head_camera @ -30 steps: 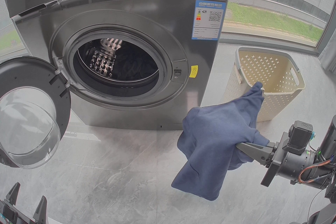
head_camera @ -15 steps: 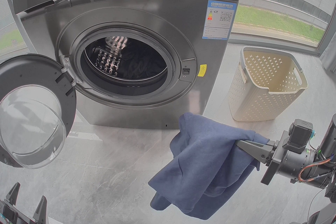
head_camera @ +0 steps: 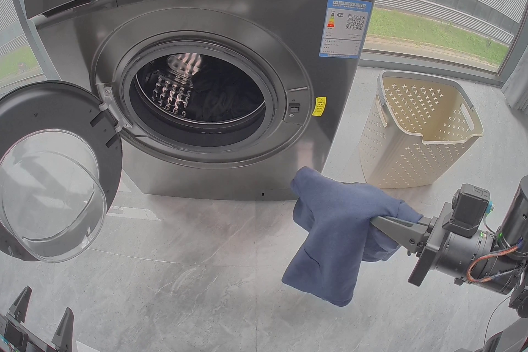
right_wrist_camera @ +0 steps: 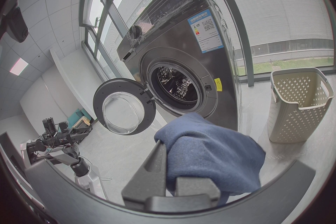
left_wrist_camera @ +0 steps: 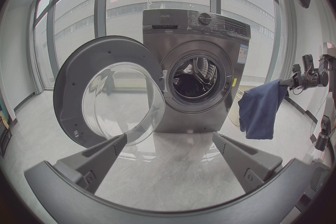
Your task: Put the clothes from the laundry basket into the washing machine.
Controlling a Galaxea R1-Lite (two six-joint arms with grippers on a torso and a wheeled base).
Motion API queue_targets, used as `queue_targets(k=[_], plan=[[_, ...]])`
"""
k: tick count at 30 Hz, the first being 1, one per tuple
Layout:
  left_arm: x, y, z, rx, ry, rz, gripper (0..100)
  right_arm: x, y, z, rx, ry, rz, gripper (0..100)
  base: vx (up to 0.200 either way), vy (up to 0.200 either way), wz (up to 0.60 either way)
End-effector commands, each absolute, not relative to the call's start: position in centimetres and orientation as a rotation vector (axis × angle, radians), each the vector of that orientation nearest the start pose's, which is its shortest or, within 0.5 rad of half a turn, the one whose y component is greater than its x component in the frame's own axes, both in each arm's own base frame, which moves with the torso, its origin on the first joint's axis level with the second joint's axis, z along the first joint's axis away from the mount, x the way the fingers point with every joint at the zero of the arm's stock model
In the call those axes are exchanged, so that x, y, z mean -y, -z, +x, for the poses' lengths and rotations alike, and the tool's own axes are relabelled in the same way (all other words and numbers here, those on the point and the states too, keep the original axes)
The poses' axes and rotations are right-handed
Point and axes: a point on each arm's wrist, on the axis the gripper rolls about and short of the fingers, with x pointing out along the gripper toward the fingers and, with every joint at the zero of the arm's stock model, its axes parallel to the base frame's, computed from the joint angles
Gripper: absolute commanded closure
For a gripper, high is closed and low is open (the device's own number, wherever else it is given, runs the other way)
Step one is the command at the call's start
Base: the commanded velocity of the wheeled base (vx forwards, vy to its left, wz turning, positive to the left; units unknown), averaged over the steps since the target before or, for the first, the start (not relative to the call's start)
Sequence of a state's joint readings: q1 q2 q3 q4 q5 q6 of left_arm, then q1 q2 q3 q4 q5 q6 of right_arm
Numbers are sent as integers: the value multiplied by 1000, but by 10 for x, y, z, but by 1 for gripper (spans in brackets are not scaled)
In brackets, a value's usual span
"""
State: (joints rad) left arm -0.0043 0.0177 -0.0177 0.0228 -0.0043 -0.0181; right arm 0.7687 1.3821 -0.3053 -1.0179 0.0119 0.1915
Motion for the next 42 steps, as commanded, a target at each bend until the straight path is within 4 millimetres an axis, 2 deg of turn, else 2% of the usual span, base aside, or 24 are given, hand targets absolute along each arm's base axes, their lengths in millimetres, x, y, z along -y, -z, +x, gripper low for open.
queue_targets(k=[1,7,26,30,37,42], plan=[[0,-76,-23,-17,8,-20,0,-136,-170,141,-133,-772,159,100,0,200,0],[0,-76,-23,-17,9,-20,0,-137,-170,141,-135,-772,158,100,0,200,0],[0,-76,-23,-17,9,-20,0,-139,-168,143,-145,-771,155,100,0,11,0],[0,-76,-23,-15,8,-14,0,-147,-161,146,-176,-786,146,100,0,200,0],[0,-75,-23,-12,5,3,0,-174,-171,161,-141,-785,174,100,0,29,0],[0,-75,-23,-12,5,3,0,-191,-184,168,-114,-801,247,100,0,0,0]])
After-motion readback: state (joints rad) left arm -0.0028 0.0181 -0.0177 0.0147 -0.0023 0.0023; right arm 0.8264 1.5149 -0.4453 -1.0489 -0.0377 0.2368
